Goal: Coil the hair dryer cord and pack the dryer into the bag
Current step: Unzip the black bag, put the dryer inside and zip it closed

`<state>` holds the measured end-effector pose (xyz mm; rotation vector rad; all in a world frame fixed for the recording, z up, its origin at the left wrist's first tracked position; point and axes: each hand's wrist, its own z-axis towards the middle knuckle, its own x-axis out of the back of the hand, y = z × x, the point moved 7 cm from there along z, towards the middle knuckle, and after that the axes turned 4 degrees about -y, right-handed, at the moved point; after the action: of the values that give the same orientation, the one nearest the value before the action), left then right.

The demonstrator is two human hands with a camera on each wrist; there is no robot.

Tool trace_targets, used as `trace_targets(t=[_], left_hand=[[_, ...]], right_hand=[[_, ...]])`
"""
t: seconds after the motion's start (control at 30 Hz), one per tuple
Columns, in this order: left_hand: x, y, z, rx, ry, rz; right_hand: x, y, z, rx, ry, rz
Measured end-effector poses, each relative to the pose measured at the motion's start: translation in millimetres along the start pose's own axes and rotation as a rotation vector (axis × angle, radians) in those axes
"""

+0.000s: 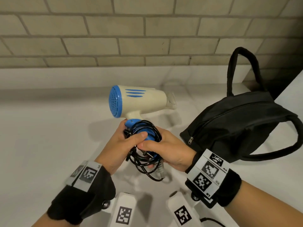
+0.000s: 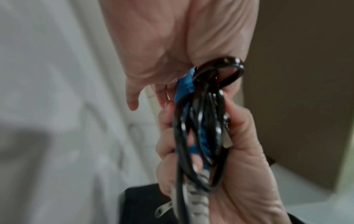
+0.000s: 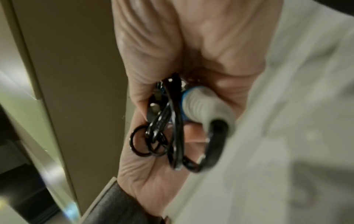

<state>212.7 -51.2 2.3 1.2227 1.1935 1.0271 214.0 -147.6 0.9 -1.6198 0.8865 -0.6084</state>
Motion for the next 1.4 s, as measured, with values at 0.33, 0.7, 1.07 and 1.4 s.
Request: trace_targets(t=[0.33,0.7,1.07,1.4], left_hand=[[-46,88,17,-0.318,-0.182,-0.078],[-215,53,23,-0.543,-0.346,1.278],[-168,46,52,-0.365,-0.593,1.306],[-128,44,17,-0.377,-0.481,1.430]], right_hand=[[45,-145,-82,0.418,-0.015,-0.024],[230,-182,-153,0.377,0.577,-0.805],[217,-123,-93,0.265,0.189,-1.017],[196,-49,-53,0.063,-0.055,-1.208]])
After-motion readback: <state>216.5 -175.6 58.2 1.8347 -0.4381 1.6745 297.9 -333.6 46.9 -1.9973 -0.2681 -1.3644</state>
